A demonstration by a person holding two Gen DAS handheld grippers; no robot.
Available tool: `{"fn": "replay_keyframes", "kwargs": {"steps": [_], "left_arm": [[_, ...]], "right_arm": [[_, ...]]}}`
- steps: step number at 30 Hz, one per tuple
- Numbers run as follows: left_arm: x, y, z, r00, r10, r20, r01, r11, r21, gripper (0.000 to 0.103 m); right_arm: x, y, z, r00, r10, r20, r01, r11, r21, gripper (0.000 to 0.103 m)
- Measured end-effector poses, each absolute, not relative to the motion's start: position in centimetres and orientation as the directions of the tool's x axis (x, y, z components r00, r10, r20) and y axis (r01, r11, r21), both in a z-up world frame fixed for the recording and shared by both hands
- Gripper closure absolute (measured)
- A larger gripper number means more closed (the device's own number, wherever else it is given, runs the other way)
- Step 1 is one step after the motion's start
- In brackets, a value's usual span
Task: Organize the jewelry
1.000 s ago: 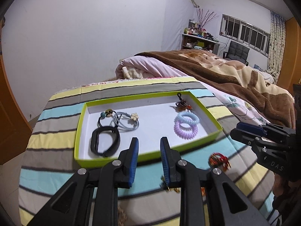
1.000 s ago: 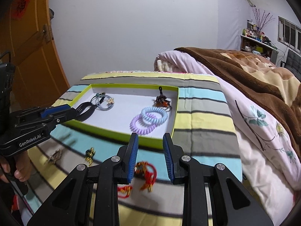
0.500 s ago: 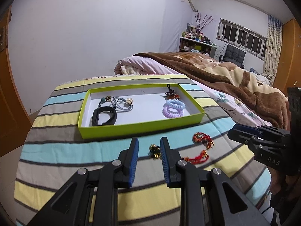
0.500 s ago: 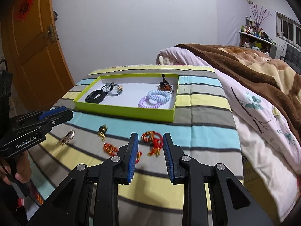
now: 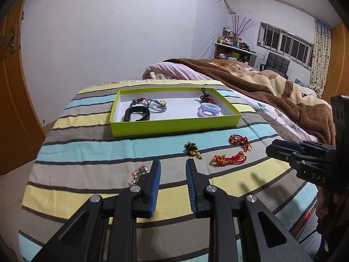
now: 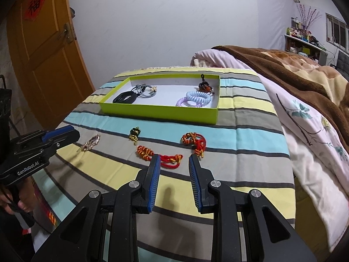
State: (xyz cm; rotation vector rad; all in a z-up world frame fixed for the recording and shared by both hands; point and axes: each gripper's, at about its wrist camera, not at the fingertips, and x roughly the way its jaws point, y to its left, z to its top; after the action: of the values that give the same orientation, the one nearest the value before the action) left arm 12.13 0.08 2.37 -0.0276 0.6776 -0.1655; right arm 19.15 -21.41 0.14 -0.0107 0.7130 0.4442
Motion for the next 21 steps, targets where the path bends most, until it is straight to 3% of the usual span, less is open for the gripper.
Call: {"fn": "replay_keyframes", "kwargs": {"steps": [21], "left_arm": [[13.0, 0.4, 1.3, 0.75, -0.162, -0.641, 0.128, 0.987, -0.099, 0.078]], "right_arm": [[20.5, -20.0, -1.9, 0.613, 0.416, -0.672, -0.458, 0.88, 0.127, 0.075]]}}
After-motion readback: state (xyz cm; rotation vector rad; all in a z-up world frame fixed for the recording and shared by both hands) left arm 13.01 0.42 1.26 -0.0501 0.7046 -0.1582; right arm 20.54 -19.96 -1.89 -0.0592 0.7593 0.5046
